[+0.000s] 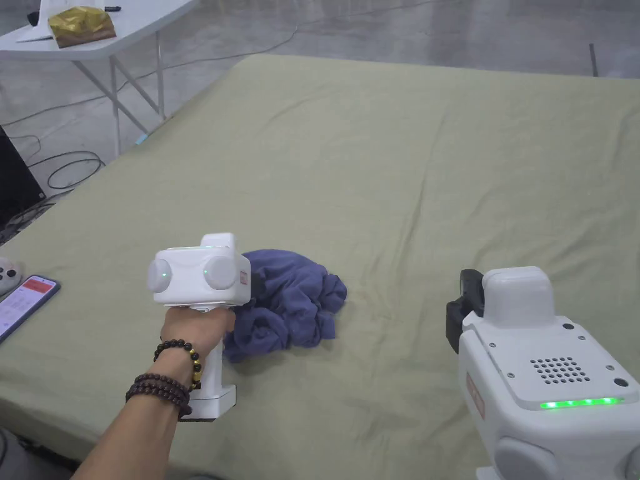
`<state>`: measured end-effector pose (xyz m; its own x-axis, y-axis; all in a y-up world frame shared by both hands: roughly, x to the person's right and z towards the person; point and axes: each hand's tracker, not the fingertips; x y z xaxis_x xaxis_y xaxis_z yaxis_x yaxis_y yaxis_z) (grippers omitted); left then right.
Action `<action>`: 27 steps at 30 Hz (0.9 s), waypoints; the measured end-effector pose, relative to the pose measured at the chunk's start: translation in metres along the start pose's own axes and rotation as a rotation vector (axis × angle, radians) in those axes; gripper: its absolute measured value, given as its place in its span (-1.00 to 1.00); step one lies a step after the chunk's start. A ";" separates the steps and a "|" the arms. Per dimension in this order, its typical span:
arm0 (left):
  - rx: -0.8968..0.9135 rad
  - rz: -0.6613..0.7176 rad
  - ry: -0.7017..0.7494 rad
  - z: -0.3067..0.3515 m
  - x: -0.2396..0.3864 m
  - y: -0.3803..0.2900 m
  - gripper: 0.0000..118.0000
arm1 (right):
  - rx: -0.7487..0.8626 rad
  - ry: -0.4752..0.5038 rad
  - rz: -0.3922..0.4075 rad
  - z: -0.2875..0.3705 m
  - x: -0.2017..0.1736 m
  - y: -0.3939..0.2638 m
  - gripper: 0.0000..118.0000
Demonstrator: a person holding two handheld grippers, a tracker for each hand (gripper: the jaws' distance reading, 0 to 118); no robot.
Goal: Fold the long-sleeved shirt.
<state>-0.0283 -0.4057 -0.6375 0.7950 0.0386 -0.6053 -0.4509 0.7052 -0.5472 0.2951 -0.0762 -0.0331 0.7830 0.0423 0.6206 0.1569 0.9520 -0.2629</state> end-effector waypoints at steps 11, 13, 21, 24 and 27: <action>0.267 -0.021 -0.376 0.322 0.136 0.096 -0.73 | 0.040 -0.190 -0.069 0.047 0.075 0.004 -0.97; 0.254 -0.062 -0.495 0.386 0.190 0.052 -0.73 | 0.037 -0.255 -0.089 0.059 0.099 0.002 -0.97; 0.052 -0.142 -0.792 0.542 0.356 -0.255 -0.73 | 0.009 -0.505 -0.162 0.113 0.195 -0.021 -0.97; -0.020 -0.241 -0.820 0.557 0.361 -0.384 -0.73 | -0.022 -0.570 -0.197 0.123 0.223 -0.034 -0.97; -0.132 -0.226 -0.698 0.509 0.319 -0.478 -0.29 | -0.045 -0.613 -0.213 0.132 0.242 -0.044 -0.97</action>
<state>0.6467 -0.3700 -0.2750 0.9272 0.3744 0.0135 -0.2562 0.6598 -0.7064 0.3978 -0.0681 0.2260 0.2487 0.0318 0.9680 0.3069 0.9454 -0.1099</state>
